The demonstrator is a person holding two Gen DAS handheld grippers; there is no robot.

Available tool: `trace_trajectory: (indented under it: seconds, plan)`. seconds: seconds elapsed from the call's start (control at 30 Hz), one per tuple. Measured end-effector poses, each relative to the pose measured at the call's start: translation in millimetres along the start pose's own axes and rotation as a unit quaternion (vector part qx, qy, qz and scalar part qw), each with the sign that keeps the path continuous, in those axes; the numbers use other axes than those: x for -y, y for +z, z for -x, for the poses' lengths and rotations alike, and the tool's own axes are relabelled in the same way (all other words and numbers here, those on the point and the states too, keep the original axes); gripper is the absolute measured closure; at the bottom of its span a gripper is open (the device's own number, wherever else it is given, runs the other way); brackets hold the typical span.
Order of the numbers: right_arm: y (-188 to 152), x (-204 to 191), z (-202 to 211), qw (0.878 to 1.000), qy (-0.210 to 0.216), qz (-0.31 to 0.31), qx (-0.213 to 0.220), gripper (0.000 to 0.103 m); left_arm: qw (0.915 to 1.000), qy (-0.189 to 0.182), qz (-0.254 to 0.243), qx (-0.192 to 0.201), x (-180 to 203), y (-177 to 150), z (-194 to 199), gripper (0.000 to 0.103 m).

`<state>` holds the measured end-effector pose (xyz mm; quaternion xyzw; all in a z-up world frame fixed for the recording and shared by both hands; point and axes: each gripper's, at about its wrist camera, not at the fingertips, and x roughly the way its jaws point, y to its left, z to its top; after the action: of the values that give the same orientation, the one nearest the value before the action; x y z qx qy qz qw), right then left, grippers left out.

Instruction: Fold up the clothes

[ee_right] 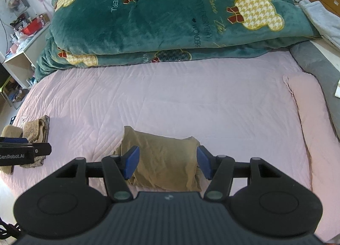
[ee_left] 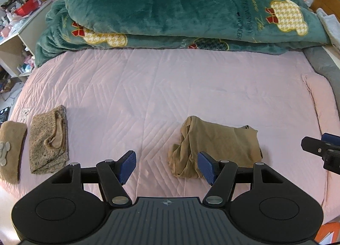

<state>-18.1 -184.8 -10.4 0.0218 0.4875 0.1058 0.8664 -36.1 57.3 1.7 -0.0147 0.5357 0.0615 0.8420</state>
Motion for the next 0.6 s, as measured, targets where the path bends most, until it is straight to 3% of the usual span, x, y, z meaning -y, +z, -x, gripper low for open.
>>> trace_trajectory:
  seconds: [0.6]
  plan:
    - [-7.5,33.6,-20.3,0.999,0.001,-0.016,-0.037,0.042,0.9994,0.013,-0.032,-0.007,35.1,4.4,-10.8,0.035]
